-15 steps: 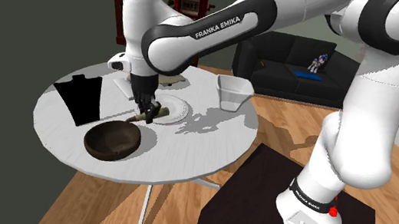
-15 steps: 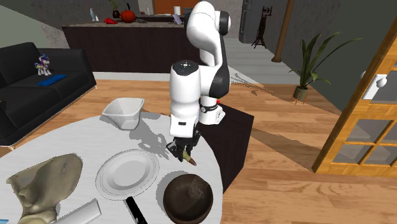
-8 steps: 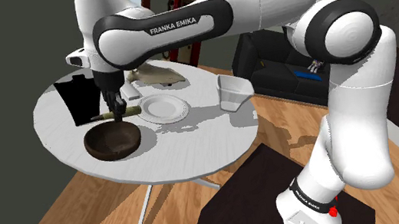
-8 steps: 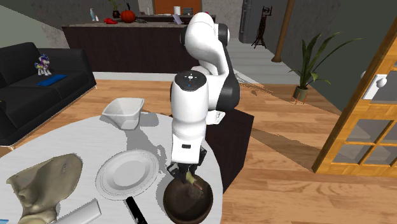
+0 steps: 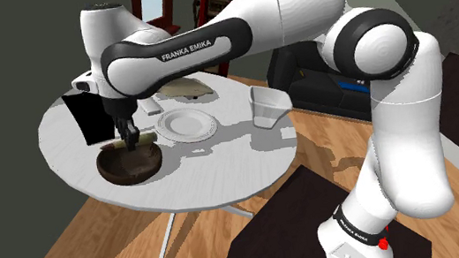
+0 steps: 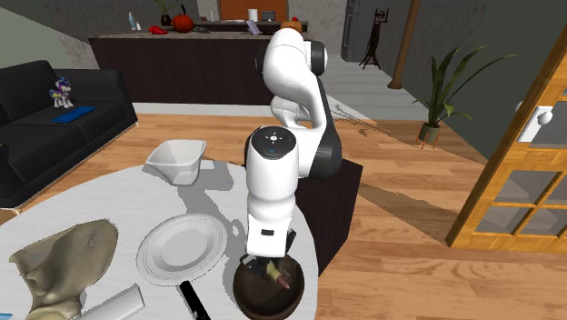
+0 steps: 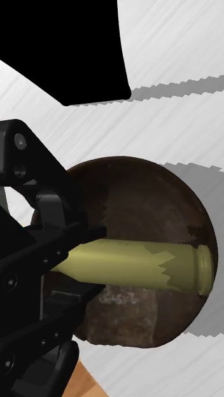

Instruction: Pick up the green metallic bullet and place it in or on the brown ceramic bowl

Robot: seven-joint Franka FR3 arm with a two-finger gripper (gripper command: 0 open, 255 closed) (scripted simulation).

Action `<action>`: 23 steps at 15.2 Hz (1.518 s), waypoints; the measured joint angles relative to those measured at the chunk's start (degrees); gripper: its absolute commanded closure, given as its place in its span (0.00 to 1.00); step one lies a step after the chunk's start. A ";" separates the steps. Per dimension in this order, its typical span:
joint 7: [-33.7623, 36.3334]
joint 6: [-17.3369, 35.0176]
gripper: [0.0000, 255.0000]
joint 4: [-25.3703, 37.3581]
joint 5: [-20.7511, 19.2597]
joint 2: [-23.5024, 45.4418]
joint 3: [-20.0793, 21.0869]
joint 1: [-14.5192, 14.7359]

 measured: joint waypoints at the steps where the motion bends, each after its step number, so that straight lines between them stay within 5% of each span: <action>1: 0.13 0.43 1.00 0.03 -0.09 0.48 -0.03 0.09; 12: 0.51 3.96 1.00 -2.18 -0.47 1.81 -0.22 0.08; 13: 0.51 3.97 0.00 -2.18 -0.48 1.81 -0.22 0.08; 19: 0.51 3.97 0.00 -2.18 -0.48 1.81 -0.22 0.08; 23: -0.02 -0.51 0.00 0.26 0.07 -0.34 0.05 0.02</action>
